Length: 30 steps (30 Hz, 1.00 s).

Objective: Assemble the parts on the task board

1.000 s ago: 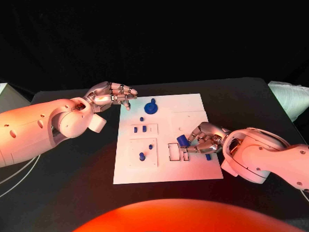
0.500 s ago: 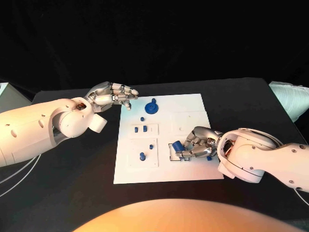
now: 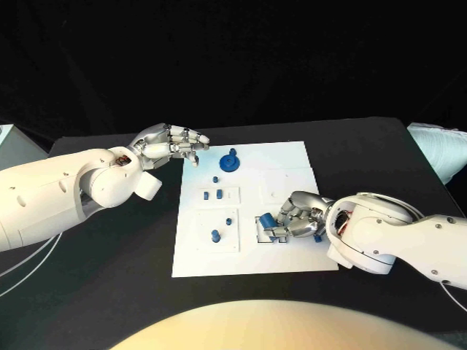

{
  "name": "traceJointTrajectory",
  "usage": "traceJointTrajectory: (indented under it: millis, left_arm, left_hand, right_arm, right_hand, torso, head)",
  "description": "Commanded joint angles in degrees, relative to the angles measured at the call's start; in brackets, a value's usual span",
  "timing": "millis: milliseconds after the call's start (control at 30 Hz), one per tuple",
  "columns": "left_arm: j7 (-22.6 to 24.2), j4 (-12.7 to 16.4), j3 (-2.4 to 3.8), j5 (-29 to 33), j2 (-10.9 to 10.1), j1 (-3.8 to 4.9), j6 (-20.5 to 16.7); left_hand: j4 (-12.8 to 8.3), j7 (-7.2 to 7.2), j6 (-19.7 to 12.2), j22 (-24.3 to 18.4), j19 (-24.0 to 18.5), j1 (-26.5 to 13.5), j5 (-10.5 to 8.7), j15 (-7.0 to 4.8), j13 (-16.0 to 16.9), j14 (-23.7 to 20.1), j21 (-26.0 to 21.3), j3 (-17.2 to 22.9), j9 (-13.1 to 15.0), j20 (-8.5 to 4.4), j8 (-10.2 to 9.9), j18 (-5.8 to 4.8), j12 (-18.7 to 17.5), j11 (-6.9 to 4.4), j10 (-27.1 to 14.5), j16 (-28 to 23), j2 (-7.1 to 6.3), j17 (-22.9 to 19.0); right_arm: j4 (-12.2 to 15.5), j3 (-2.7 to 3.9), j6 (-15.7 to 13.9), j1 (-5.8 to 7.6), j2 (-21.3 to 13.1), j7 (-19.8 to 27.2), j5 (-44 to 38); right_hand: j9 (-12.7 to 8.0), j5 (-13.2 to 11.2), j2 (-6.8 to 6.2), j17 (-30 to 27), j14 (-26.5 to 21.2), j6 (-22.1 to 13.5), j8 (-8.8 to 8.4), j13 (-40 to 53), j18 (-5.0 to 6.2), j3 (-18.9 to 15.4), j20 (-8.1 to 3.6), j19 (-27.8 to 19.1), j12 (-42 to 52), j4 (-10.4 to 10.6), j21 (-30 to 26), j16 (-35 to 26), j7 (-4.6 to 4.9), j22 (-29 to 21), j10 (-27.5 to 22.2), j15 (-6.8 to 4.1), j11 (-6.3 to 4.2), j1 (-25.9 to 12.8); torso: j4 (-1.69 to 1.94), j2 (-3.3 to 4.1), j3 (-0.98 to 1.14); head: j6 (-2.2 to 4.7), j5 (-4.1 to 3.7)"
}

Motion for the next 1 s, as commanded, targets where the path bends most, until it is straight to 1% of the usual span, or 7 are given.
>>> traceJointTrajectory:
  millis: [33,167,267,367,600,833,1000]
  left_arm:
    - [0.21,0.11,0.03,0.34,0.08,0.00,1.09]
    - [0.20,0.08,0.03,0.34,0.08,0.00,1.08]
    - [0.19,0.05,0.03,0.34,0.10,-0.01,1.10]
    - [0.16,0.03,0.03,0.34,0.12,-0.01,1.10]
    - [0.06,-0.03,0.03,0.34,0.14,-0.01,1.13]
    - [0.01,-0.05,0.02,0.34,0.14,-0.01,1.16]
    - [0.02,-0.06,0.02,0.34,0.12,-0.02,1.16]
  left_hand:
    - [0.43,0.23,0.31,-0.15,0.41,0.10,-0.13,0.24,-0.10,-0.25,-0.33,-0.02,0.06,0.07,-0.38,0.32,-0.26,0.04,0.23,-0.36,0.68,-0.09]
    - [0.43,0.23,0.31,-0.15,0.41,0.10,-0.13,0.24,-0.10,-0.25,-0.33,-0.02,0.06,0.07,-0.38,0.32,-0.26,0.04,0.23,-0.36,0.68,-0.09]
    - [0.43,0.23,0.31,-0.15,0.41,0.10,-0.13,0.24,-0.10,-0.25,-0.33,-0.02,0.06,0.07,-0.38,0.32,-0.26,0.04,0.23,-0.36,0.68,-0.09]
    - [0.43,0.23,0.31,-0.15,0.41,0.10,-0.13,0.24,-0.10,-0.25,-0.33,-0.02,0.06,0.07,-0.38,0.32,-0.26,0.04,0.23,-0.36,0.68,-0.09]
    - [0.60,0.25,0.31,-0.21,0.42,-0.01,-0.12,0.26,-0.14,-0.28,-0.43,-0.02,0.06,0.09,-0.40,0.31,-0.30,0.06,0.22,-0.38,0.81,-0.10]
    - [0.60,0.25,0.31,-0.21,0.42,-0.01,-0.12,0.26,-0.14,-0.28,-0.43,-0.02,0.06,0.09,-0.40,0.31,-0.30,0.06,0.22,-0.38,0.81,-0.10]
    - [0.60,0.25,0.31,-0.21,0.42,-0.01,-0.12,0.26,-0.14,-0.28,-0.43,-0.02,0.06,0.09,-0.40,0.31,-0.30,0.06,0.22,-0.38,0.81,-0.10]
  right_arm:
    - [-0.42,-0.01,0.02,-0.08,0.48,-0.06,-1.40]
    - [-0.77,-0.01,-1.14,-0.19,0.94,-0.04,-2.38]
    - [-0.89,-0.01,-1.65,-0.23,1.24,0.02,-2.96]
    - [-0.89,-0.01,-1.78,-0.26,1.38,0.10,-3.57]
    - [-0.80,-0.01,-0.95,-0.30,1.33,0.35,-4.35]
    - [-0.51,-0.01,-1.37,-0.37,1.03,0.84,-5.19]
    - [0.01,0.00,-2.10,-0.44,0.23,3.46,-5.47]
  right_hand:
    - [0.05,-2.26,-0.27,13.41,5.57,1.72,0.46,11.49,-1.07,0.21,-0.26,4.75,-0.25,-0.10,0.00,0.14,-1.63,13.56,3.54,-0.35,-0.43,-1.48]
    - [0.17,-5.74,-0.39,13.42,5.57,1.70,0.80,11.53,-1.06,-0.28,-0.29,4.75,-0.32,-0.02,-0.05,0.13,-1.66,13.58,3.57,-0.38,-0.44,-3.19]
    - [0.27,-4.58,-0.38,13.44,5.57,1.66,1.04,11.56,-1.06,-1.29,-0.32,4.75,-0.36,-0.01,-0.09,0.14,-1.69,13.58,3.58,-0.40,-0.47,-4.88]
    - [0.48,-10.34,-0.43,13.36,5.55,1.46,1.50,11.56,-1.05,-3.99,-0.33,4.75,-0.53,0.01,-0.16,0.08,-1.71,13.59,3.55,-0.41,-0.48,-7.37]
    - [0.69,-16.99,-1.45,13.25,5.52,0.78,2.05,11.12,-1.00,-10.76,-0.21,4.69,-1.55,0.18,-0.52,0.00,-1.54,13.53,3.14,-0.27,-0.32,-10.80]
    - [0.75,-18.16,-2.04,13.29,5.53,0.65,2.24,11.13,-1.01,-12.13,-0.19,4.70,-1.62,0.22,-0.46,0.01,-1.53,13.55,3.14,-0.26,-0.31,-11.38]
    - [0.90,-15.49,-0.11,13.52,5.59,0.65,2.82,11.33,-1.07,-11.28,-0.24,4.79,-1.47,-0.10,-0.14,0.12,-1.66,13.64,3.28,-0.33,-0.42,-5.03]
  torso:
    - [0.01,0.01,0.00]
    - [0.03,0.00,0.00]
    - [-0.01,0.00,0.00]
    - [0.00,-0.01,-0.02]
    - [-0.04,-0.03,0.01]
    - [-0.01,-0.03,0.06]
    - [-0.03,-0.01,0.07]
  head:
    - [0.00,0.07]
    - [0.00,0.05]
    - [0.00,0.03]
    - [0.00,0.02]
    - [0.00,0.09]
    - [0.00,0.01]
    - [0.00,0.06]
